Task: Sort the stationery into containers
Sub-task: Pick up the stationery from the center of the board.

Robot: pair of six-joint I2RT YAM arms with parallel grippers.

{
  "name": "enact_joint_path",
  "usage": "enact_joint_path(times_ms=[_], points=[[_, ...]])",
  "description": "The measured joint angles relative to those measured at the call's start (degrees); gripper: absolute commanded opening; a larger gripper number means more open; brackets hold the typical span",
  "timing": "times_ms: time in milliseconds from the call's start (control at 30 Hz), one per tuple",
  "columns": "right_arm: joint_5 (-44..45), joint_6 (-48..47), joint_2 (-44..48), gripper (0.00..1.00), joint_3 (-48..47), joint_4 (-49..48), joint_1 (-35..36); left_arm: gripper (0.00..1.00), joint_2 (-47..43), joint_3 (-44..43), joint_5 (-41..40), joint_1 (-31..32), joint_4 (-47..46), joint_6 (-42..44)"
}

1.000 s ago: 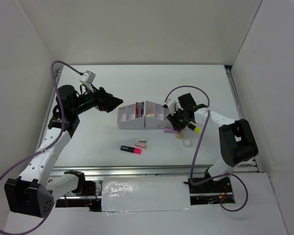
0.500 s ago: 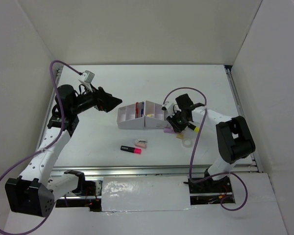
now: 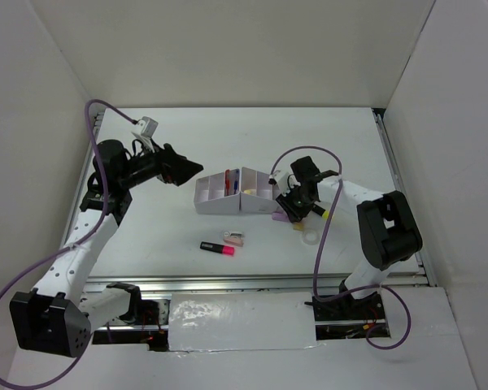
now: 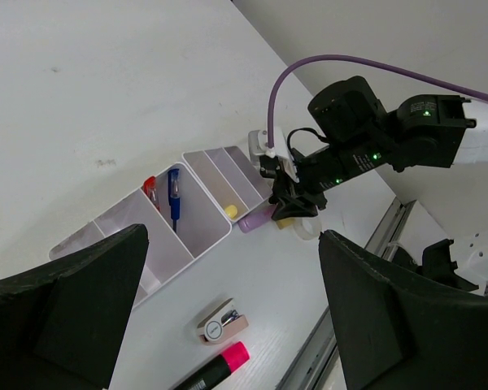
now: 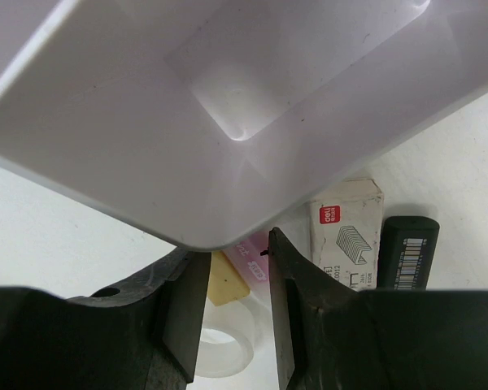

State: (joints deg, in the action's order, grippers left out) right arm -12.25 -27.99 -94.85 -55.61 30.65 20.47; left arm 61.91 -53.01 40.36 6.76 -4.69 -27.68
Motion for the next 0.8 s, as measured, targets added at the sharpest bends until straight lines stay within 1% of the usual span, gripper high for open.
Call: enact_joint_path(times_ms=[167,300,367,467,533,600,700,733,800], points=[[-0.02,-0.02,0.00,0.42,0.00,0.33,0.04,0.98,0.26,0.00,0.00,0.00,0.00,-0.70],[0.59,0.00,-0.07,0.50,0.00,1.60,0.68,0.98,0.28,0.00,0.00,0.00,-0.02,-1.05],[1.11,0.00,-0.17,0.49,0.00,2.21,1.29,0.98,0.26,0.00,0.00,0.00,-0.02,-1.05],[2.01,0.13,-0.20,0.44,0.00,2.49,2.10,0.98,0.26,0.00,0.00,0.00,-0.02,-1.05],[2.62,0.48,-0.20,0.43,0.02,2.45,2.43,0.98,0.26,0.00,0.00,0.00,-0.02,-1.05],[3.04,0.90,-0.20,0.38,0.07,2.40,2.62,0.98,0.26,0.00,0.00,0.00,0.00,-1.03],[3.80,1.27,-0.17,0.28,0.11,2.34,2.99,0.98,0.26,0.00,0.02,-0.15,0.00,-1.01],[4.02,1.42,-0.15,0.20,0.11,2.36,3.15,0.98,0.26,0.00,0.02,-0.26,0.00,-1.01],[4.35,1.55,-0.13,0.14,0.13,2.36,3.30,0.98,0.26,0.00,0.02,-0.44,0.00,-1.03]])
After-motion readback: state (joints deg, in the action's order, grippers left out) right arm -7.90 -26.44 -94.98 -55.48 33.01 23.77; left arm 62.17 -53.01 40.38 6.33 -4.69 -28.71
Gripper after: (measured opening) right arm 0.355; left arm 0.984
